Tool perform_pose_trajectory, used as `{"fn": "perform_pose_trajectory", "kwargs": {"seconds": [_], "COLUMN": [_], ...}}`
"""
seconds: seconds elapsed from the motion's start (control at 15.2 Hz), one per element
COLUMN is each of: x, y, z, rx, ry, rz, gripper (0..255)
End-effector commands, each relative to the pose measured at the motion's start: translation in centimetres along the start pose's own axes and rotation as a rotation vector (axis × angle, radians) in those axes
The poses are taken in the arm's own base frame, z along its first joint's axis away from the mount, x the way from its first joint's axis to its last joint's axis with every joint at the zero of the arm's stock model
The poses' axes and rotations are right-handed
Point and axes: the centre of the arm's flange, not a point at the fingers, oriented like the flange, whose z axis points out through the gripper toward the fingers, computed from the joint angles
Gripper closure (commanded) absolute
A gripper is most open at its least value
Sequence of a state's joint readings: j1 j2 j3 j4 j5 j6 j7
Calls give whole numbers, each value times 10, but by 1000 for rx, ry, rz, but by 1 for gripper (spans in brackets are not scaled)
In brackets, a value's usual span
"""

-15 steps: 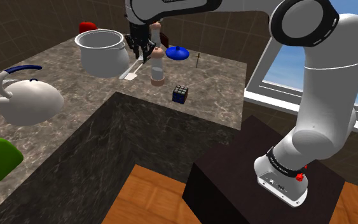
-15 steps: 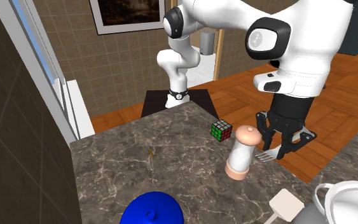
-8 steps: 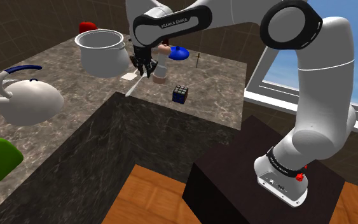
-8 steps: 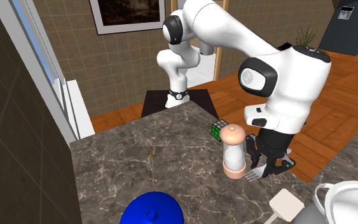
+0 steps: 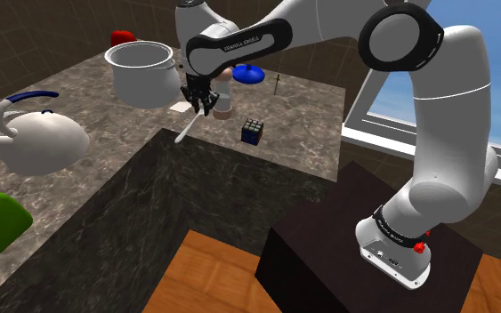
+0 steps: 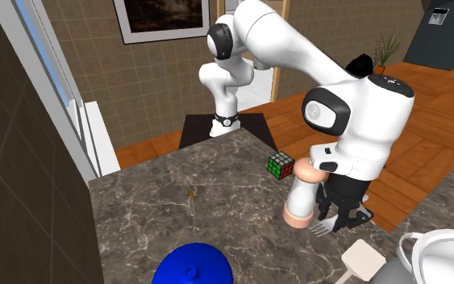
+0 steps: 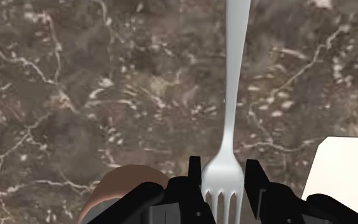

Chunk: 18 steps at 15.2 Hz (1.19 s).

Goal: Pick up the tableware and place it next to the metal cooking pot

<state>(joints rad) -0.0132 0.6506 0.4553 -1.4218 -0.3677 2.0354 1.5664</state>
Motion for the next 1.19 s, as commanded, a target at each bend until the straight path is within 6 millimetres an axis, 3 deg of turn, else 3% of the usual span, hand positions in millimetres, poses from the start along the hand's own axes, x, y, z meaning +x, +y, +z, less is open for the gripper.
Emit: {"fn": "perform_pose_trajectory", "kwargs": {"seconds": [0.0,0.13,0.2,0.53,0.79,1.12], "x": [5,5,6,5,5,5], "y": [3,3,4,3,3,3], "z": [5,5,6,5,-45,-45], "rx": [-12,-12,-12,-12,-12,-12], "ry": [2,2,2,2,2,2], "rz": [6,6,6,6,6,6], "gripper": [255,255,0,0,0,0]}}
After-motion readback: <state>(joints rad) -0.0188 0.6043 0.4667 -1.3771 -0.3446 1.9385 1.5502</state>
